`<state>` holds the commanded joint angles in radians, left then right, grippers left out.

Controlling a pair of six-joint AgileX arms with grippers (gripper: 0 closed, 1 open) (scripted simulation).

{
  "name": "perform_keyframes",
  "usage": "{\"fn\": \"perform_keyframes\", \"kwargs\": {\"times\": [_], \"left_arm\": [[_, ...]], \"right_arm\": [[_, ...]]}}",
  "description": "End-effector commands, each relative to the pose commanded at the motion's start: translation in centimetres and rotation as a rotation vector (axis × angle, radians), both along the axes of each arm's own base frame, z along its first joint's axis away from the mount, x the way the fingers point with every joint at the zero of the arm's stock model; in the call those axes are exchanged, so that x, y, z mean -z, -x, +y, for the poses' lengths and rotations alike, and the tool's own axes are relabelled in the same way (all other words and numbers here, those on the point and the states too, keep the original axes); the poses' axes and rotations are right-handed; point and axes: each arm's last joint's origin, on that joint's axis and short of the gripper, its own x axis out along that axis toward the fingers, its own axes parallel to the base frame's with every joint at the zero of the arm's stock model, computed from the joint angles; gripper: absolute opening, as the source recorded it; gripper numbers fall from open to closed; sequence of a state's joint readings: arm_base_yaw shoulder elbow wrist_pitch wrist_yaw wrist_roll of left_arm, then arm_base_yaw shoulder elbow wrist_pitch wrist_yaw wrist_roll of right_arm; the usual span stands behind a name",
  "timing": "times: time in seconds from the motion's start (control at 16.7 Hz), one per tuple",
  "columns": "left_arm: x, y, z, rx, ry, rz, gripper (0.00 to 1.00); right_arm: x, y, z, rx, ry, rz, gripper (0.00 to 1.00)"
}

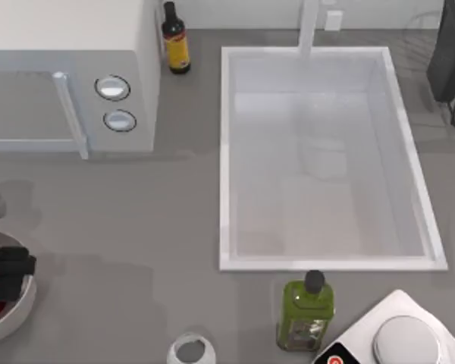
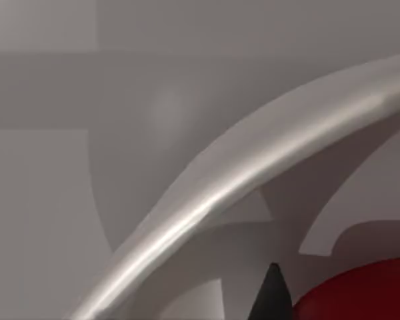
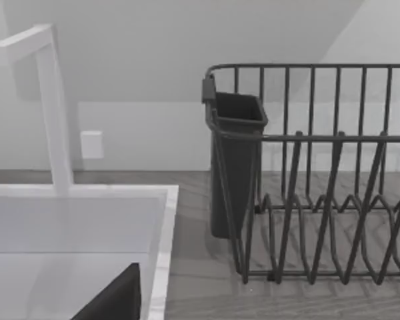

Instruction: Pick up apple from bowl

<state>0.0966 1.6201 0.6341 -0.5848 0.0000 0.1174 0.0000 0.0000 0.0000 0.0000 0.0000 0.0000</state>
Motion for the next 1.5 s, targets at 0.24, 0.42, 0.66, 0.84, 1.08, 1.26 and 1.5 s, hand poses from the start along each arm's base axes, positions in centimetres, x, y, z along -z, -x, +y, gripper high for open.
{"fn": "perform_keyframes", "kwargs": {"times": [0.24, 0.42, 0.66, 0.84, 1.08, 1.26, 1.5], "left_arm": [[0.0, 0.0, 0.0, 0.000, 0.000, 0.000, 0.70], [0.0, 0.0, 0.0, 0.000, 0.000, 0.000, 0.47], [0.0, 0.0, 0.0, 0.000, 0.000, 0.000, 0.17], [0.0, 0.0, 0.0, 0.000, 0.000, 0.000, 0.00], [0.0, 0.0, 0.0, 0.000, 0.000, 0.000, 0.00], [0.0, 0.0, 0.0, 0.000, 0.000, 0.000, 0.00], [-3.6, -1.7, 0.0, 0.005, 0.001, -0.098, 0.00]], "right_arm": [[0.0, 0.0, 0.0, 0.000, 0.000, 0.000, 1.00], [0.0, 0.0, 0.0, 0.000, 0.000, 0.000, 1.00], [0.0, 0.0, 0.0, 0.000, 0.000, 0.000, 1.00], [0.0, 0.0, 0.0, 0.000, 0.000, 0.000, 1.00], [0.0, 0.0, 0.0, 0.000, 0.000, 0.000, 1.00], [0.0, 0.0, 0.0, 0.000, 0.000, 0.000, 1.00], [0.0, 0.0, 0.0, 0.000, 0.000, 0.000, 1.00]]}}
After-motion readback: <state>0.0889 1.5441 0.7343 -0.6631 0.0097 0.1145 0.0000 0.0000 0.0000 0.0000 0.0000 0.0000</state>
